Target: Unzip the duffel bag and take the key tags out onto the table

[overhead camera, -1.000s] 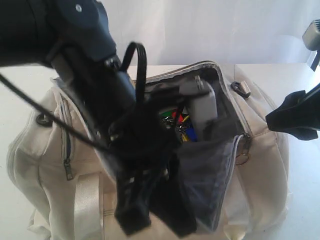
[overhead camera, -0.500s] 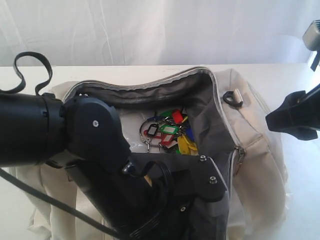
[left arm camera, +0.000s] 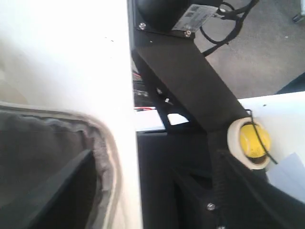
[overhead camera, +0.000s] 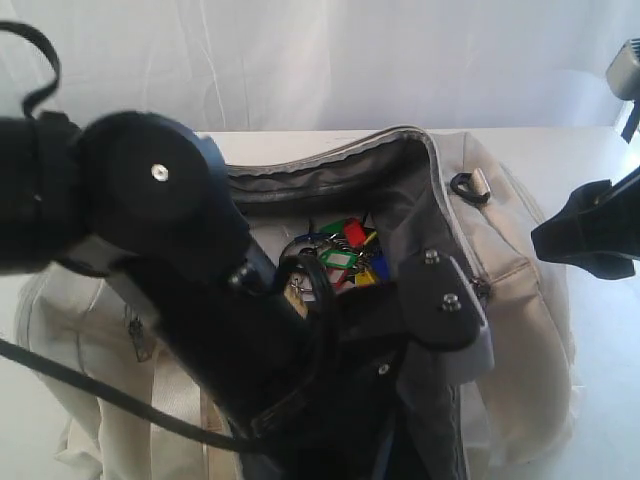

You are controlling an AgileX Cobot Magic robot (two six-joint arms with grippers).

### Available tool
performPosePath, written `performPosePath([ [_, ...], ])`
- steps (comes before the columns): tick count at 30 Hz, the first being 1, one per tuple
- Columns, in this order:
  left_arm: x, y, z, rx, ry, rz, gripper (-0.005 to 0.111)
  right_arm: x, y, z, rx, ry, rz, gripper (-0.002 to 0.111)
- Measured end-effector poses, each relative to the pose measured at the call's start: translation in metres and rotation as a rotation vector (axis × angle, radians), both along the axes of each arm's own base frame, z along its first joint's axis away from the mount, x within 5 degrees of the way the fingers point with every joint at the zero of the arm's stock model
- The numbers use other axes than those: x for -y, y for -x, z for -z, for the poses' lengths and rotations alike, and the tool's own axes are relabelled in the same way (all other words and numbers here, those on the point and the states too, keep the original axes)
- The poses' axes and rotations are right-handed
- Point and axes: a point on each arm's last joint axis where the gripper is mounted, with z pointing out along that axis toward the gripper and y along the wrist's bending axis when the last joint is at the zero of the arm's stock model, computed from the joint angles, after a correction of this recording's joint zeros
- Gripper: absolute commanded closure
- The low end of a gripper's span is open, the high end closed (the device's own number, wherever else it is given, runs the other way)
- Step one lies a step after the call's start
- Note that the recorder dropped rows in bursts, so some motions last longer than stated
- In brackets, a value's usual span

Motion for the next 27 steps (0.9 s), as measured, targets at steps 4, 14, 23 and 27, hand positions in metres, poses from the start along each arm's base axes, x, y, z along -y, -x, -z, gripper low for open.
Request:
performPosePath([
  [4,-0.016,-0.007,-0.017,0.170,-0.068,-0.087,0.042,0.000,0.000,0.000,-0.001,-0.002,0.003,0.046],
  [14,-0.065,-0.041,-0.010,0.451,-0.568,-0.478,0.043,-0.005,-0.004,-0.005,0.050,-0.094,0.019,0.046],
  [23,-0.096,-0.015,0.040,0.247,-0.864,-0.523,0.043,-0.005,-0.006,-0.007,0.081,-0.096,0.023,0.046],
  [27,-0.103,-0.003,0.059,0.156,-0.896,-0.531,0.043,-0.005,-0.005,-0.007,0.078,-0.093,0.019,0.046],
])
